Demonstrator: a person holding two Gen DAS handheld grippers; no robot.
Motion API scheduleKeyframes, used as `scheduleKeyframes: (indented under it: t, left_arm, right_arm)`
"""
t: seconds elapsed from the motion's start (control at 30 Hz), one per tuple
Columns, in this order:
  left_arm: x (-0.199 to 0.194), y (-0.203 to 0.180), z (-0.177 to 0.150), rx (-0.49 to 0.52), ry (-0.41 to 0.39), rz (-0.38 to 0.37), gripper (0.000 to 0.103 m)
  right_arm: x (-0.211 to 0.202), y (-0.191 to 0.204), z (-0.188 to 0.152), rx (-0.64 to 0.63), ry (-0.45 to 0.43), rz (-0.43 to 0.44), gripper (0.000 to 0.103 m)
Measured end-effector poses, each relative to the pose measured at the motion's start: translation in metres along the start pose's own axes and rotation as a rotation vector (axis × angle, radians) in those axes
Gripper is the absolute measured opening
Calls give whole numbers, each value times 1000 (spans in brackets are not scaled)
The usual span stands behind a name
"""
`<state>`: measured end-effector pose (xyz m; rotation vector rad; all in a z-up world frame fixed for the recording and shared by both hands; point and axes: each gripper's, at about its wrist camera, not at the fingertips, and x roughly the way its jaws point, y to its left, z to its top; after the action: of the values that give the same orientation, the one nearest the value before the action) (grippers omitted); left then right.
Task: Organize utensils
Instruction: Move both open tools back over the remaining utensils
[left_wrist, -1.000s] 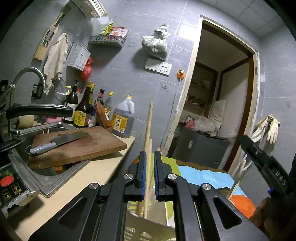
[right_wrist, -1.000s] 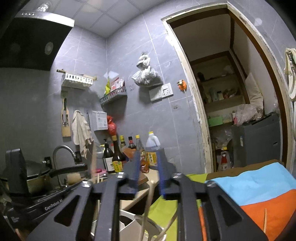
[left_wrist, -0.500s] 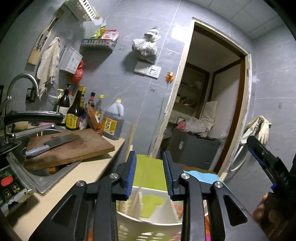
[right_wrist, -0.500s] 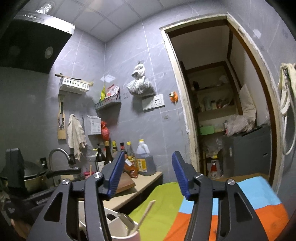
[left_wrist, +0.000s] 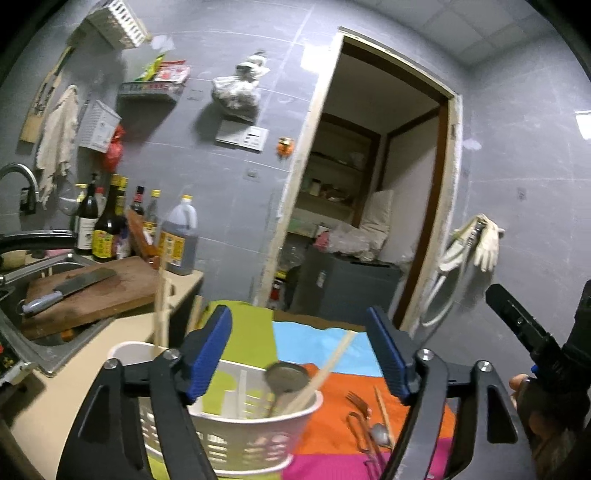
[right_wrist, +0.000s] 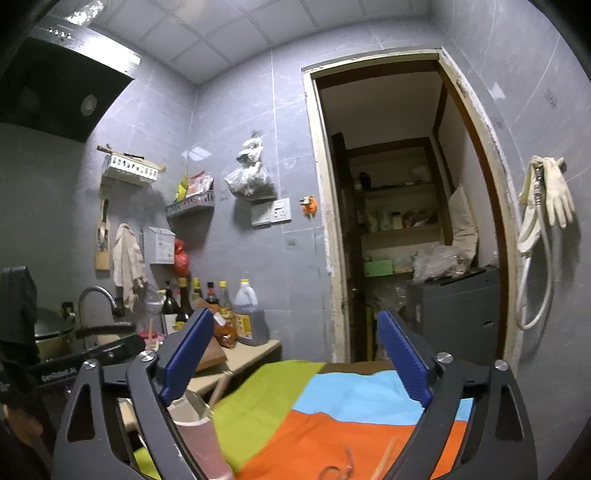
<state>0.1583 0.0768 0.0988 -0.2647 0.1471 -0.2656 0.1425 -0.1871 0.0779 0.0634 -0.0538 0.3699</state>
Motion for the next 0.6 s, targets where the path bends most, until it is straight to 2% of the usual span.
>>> scheduleKeyframes:
  t: [0.07, 0.17, 0.4, 0.6]
  left_arm:
    - [2, -11, -3, 15, 6, -19, 79]
    - [6, -25, -9, 41, 22, -42, 83]
    - [18, -50, -28, 90, 80, -78, 90]
    - [31, -70, -48, 130, 159, -102, 91]
  right_arm:
    - [-6, -5, 0, -7, 3, -11, 100]
    - [-16, -14, -3, -25, 10, -32, 103]
    - [-28, -39, -10, -29, 50, -77, 103]
    - [-31, -60, -23, -31, 118, -110, 103]
